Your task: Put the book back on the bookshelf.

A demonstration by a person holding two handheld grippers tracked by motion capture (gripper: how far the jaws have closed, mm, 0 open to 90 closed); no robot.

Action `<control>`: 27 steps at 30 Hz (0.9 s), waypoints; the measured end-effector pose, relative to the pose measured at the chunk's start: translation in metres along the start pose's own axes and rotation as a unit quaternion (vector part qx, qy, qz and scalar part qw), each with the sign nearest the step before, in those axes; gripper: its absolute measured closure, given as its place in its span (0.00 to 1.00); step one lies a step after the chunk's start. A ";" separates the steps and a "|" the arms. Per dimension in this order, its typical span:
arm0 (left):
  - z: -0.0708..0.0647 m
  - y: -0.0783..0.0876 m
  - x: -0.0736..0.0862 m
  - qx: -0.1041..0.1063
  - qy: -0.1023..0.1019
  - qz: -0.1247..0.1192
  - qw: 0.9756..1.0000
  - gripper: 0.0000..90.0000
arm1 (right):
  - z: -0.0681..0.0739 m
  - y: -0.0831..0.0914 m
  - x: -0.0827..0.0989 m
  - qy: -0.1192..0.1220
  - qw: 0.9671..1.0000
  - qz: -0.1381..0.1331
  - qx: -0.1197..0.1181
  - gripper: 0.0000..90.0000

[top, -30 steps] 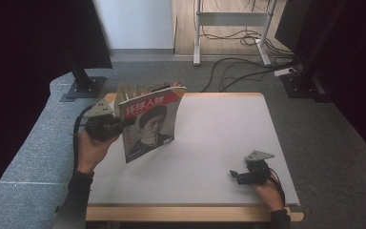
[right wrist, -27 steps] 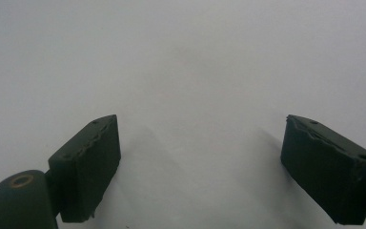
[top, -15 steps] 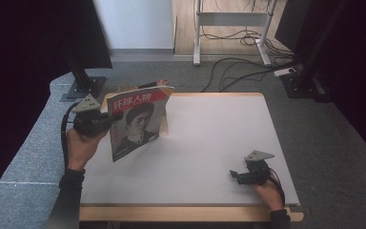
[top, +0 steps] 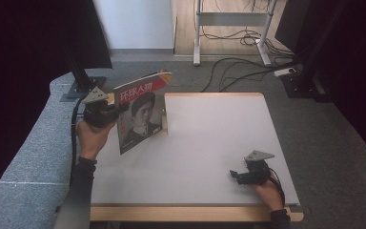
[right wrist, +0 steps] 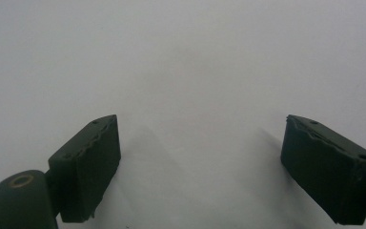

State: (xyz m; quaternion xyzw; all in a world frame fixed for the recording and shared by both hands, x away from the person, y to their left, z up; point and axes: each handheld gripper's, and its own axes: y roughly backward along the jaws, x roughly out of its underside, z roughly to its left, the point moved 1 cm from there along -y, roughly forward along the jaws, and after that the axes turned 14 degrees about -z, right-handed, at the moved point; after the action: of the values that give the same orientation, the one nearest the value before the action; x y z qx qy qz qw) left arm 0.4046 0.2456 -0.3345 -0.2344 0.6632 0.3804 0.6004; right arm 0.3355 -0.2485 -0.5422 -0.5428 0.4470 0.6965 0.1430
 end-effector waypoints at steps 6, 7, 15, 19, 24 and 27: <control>-0.005 -0.008 0.009 0.033 0.003 0.005 0.999 0.96 | 0.000 0.000 0.000 0.001 1.000 -0.001 0.000 0.14; -0.006 -0.007 0.009 0.044 0.005 0.006 0.999 0.96 | 0.000 0.000 0.000 0.001 1.000 -0.001 0.000 0.14; -0.008 -0.001 0.008 0.102 0.027 0.049 0.993 0.96 | 0.000 0.000 0.000 0.000 1.000 0.000 0.000 0.14; -0.007 0.002 0.010 0.114 0.030 0.081 0.990 0.95 | 0.000 0.000 0.000 0.000 1.000 0.000 0.000 0.14; -0.007 0.004 0.011 0.109 0.024 0.100 0.989 0.95 | 0.000 0.000 0.000 0.000 1.000 0.000 0.000 0.14; -0.007 0.004 0.010 0.094 0.019 0.088 0.991 0.96 | 0.000 0.000 0.000 0.000 1.000 0.000 0.000 0.14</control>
State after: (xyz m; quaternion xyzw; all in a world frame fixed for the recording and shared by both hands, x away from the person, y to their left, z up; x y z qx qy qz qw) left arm 0.3949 0.2439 -0.3434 -0.1248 0.7255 0.3635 0.5710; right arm 0.3356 -0.2485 -0.5423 -0.5429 0.4469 0.6964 0.1432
